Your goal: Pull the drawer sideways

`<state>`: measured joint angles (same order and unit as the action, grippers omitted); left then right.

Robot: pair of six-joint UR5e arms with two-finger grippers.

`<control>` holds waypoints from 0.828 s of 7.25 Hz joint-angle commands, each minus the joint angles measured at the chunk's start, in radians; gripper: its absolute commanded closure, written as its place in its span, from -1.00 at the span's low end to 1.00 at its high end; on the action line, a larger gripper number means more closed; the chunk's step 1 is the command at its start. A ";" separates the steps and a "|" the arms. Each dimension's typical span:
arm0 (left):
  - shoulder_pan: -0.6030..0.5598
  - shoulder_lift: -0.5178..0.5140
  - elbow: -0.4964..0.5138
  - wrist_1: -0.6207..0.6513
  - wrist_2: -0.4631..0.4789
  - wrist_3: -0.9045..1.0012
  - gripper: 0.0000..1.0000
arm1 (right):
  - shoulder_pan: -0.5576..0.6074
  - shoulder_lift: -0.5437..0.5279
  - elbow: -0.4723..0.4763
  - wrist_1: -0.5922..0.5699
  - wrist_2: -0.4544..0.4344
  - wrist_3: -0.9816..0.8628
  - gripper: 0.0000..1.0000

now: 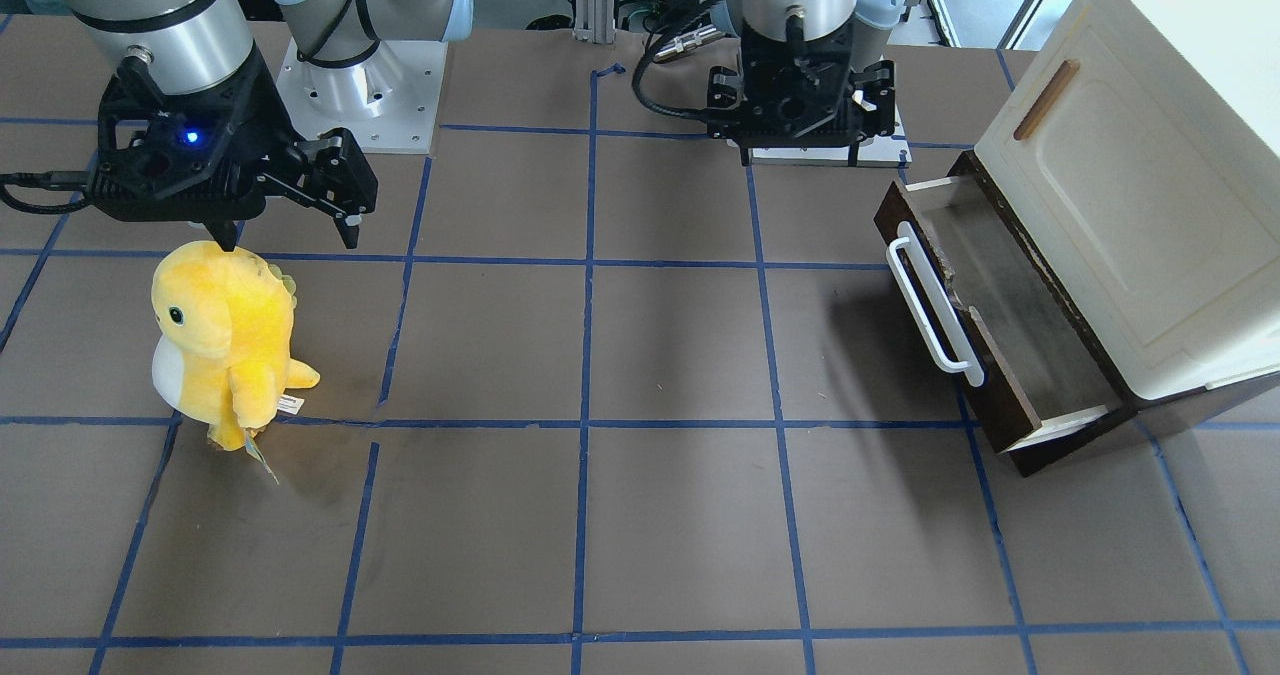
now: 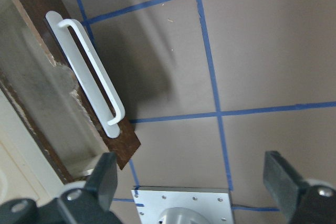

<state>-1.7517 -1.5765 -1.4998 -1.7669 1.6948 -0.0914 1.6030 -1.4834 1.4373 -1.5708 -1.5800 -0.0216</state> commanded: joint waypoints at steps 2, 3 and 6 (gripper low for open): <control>0.087 0.030 -0.005 0.046 -0.141 0.007 -1.00 | 0.000 0.000 0.000 0.000 0.000 0.000 -1.00; 0.084 0.030 -0.007 0.050 -0.138 0.002 -1.00 | 0.000 0.000 0.000 0.000 0.000 0.000 -1.00; 0.084 0.033 -0.022 0.087 -0.135 0.005 -1.00 | 0.000 0.000 0.000 0.000 0.000 0.000 -1.00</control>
<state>-1.6674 -1.5458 -1.5143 -1.6849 1.5598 -0.0871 1.6030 -1.4833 1.4374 -1.5708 -1.5800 -0.0215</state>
